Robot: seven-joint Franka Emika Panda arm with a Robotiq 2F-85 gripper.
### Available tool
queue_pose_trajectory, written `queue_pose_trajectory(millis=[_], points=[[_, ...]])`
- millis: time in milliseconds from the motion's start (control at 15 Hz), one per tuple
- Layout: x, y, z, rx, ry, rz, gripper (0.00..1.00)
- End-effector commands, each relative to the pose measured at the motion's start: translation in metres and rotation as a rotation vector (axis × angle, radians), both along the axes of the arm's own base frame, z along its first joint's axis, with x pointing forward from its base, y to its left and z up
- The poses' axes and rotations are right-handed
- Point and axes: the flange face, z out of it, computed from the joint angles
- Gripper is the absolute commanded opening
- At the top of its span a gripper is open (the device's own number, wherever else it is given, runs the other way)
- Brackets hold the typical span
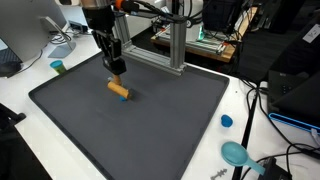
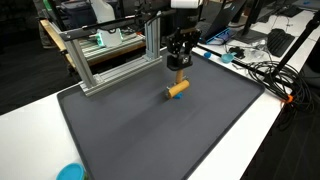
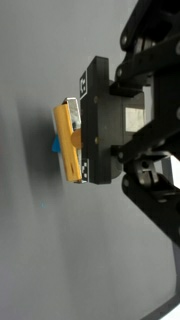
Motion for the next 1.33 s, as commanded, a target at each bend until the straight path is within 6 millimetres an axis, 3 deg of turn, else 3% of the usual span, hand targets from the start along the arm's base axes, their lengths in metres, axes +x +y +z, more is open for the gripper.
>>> queue_pose_trajectory(millis=[0,1267], points=[[0.01,0.003,0.002,0.009,-0.011,-0.004,0.22],[0.007,-0.011,-0.034,0.029,0.057,-0.039,0.22]])
